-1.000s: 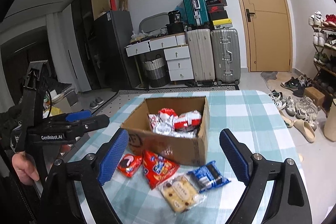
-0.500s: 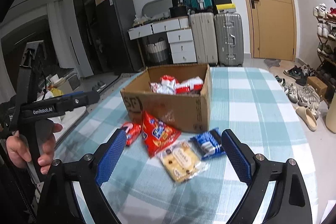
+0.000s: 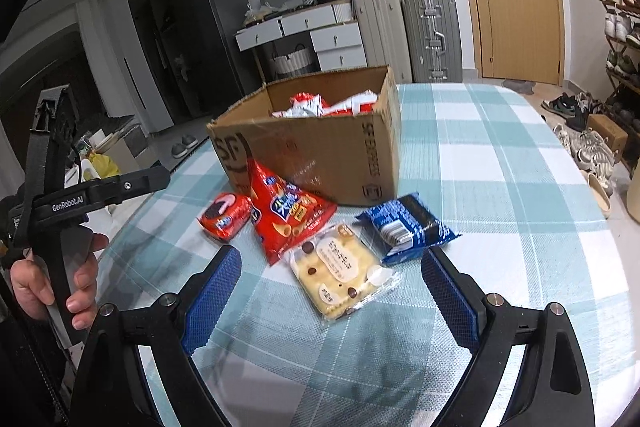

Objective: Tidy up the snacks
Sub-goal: 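Withdraw both grippers from the box toward the remaining snacks, then lower the right gripper onto the cream bread pack and close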

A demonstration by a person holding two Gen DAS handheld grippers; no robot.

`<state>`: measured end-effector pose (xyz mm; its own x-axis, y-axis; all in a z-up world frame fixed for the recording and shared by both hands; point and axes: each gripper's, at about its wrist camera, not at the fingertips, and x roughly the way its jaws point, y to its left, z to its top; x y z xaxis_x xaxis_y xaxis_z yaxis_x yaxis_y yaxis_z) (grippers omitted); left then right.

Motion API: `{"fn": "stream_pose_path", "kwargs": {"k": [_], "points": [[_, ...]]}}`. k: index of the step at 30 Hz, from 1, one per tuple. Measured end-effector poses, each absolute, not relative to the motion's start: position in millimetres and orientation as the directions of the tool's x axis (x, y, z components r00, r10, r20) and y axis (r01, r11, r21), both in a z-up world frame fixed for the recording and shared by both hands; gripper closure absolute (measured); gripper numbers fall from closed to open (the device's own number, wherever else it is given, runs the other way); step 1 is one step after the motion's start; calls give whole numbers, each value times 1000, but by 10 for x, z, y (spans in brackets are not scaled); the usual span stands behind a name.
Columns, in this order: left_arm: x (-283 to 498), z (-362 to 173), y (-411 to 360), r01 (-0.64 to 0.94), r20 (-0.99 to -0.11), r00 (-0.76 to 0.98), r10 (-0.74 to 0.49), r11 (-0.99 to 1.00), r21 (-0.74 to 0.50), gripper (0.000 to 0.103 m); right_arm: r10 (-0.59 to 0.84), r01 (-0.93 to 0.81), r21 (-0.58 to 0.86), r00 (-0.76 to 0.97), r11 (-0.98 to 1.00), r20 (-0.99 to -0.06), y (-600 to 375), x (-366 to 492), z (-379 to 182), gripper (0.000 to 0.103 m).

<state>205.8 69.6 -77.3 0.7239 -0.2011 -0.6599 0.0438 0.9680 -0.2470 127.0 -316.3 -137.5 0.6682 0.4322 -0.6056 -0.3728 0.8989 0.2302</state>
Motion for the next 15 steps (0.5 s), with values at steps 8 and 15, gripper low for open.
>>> {"fn": "stream_pose_path", "kwargs": {"k": [8,15], "points": [[2105,-1034,781,32,-685,696,-215,962,-270,1,428,-368,238,626,899,-652,-3128,1412,-1616,10],[2155,-1168,833,36,-696,680,-231,958,-283,1,425,-388,228,560,893,-711,-3011,1607,-1787,10]]}}
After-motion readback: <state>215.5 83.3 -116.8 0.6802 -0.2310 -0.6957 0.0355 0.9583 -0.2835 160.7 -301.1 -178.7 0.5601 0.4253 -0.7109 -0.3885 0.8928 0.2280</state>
